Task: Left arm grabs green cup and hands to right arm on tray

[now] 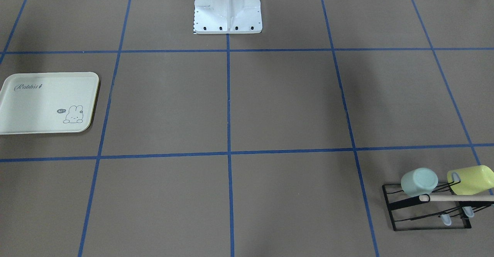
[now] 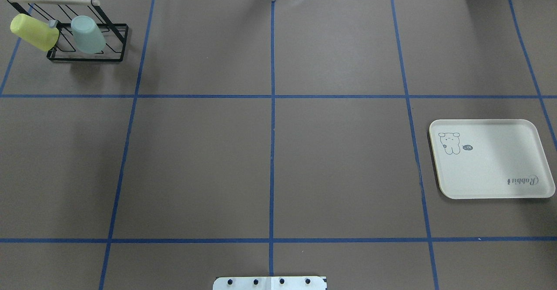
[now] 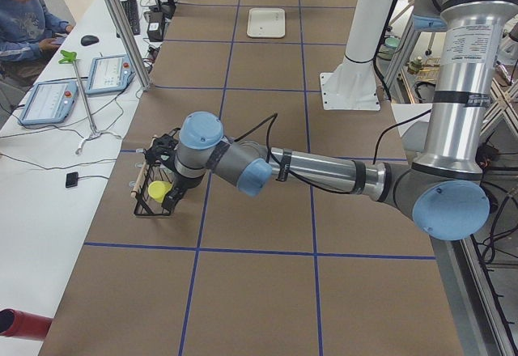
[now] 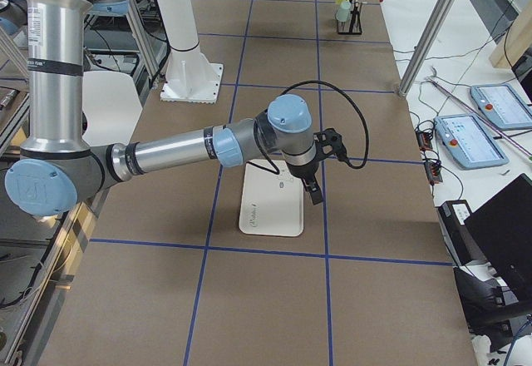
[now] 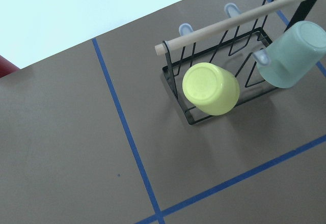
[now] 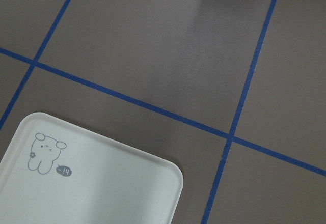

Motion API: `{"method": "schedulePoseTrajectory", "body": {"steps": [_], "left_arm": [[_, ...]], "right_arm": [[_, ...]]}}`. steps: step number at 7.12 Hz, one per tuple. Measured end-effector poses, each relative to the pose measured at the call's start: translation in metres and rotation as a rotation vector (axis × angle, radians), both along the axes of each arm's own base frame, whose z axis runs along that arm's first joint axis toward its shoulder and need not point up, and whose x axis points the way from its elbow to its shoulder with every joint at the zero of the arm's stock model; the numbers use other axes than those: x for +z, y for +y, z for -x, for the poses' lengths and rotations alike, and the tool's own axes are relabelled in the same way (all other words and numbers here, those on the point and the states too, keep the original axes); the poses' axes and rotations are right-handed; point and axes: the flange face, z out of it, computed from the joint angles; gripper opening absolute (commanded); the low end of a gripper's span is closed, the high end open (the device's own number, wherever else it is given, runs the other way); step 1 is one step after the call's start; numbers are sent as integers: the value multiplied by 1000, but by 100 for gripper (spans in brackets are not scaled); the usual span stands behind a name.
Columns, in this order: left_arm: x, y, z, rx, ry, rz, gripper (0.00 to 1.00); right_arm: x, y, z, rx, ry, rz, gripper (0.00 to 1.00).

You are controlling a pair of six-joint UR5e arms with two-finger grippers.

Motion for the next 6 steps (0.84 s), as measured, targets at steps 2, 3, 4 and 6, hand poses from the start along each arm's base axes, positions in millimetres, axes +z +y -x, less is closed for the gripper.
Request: {"method": "schedulePoseTrajectory", "body": {"steps": [2,3,4,6], "left_arm": [[8,-14,-10,-12,20,-64,100],[0,-20,-30,-20,51,-61,100],[-16,-29,-57,-17,84,-48,100],[-54,-49,-106,-28,155,8,100]], "right_arm": [[0,-3,0,-1,-3,-16,100],[0,-3,1,-1,-4,-27,100],[1,-2,1,-1,-4,-29,100],[4,0,1,-1,-5,-26,100]]}}
